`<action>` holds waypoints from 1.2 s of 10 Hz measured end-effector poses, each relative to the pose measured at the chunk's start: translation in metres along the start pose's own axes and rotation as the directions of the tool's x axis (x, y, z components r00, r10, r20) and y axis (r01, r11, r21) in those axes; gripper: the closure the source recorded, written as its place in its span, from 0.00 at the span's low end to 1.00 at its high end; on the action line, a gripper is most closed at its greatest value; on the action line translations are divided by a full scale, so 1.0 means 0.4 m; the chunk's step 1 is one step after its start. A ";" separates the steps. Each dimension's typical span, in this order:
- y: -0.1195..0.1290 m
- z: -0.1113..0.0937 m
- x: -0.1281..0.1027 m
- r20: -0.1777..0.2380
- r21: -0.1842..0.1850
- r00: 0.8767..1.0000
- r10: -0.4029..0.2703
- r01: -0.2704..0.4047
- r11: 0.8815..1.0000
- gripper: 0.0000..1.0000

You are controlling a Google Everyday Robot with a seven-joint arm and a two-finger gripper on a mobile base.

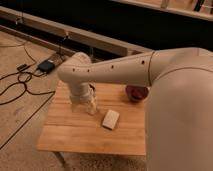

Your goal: Knock the bottle over

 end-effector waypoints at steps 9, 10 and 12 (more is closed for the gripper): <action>0.080 0.079 -0.081 -0.065 -0.018 0.986 -0.155 0.154 0.988 0.35; 0.085 0.084 -0.099 -0.064 -0.027 0.984 -0.164 0.163 0.986 0.35; 0.094 0.096 -0.149 -0.056 -0.054 0.982 -0.182 0.179 0.982 0.35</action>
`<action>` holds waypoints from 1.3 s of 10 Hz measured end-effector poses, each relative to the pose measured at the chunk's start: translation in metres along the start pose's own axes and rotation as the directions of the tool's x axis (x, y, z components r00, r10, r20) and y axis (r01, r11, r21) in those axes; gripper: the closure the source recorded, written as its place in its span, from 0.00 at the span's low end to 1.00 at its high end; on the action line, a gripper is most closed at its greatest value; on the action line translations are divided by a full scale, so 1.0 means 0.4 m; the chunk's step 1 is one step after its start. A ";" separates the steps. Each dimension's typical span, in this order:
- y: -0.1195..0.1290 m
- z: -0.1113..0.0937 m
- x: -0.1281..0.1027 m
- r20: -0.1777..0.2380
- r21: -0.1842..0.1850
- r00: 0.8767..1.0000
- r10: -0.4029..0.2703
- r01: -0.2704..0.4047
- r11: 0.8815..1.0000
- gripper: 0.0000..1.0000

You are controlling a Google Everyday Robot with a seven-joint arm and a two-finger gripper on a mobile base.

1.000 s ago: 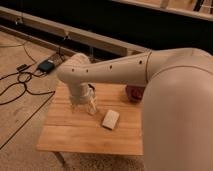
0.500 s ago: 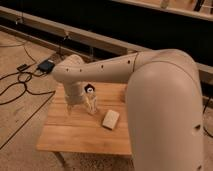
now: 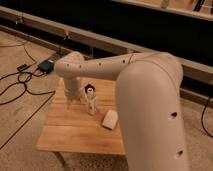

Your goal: Knock the bottle over

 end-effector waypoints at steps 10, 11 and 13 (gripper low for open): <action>-0.145 -0.029 -0.143 0.077 0.016 0.996 0.041 -0.043 0.999 0.35; -0.143 -0.028 -0.144 0.077 0.016 0.996 0.040 -0.042 0.999 0.35; -0.138 -0.028 -0.144 0.078 0.015 0.996 0.038 -0.039 0.999 0.35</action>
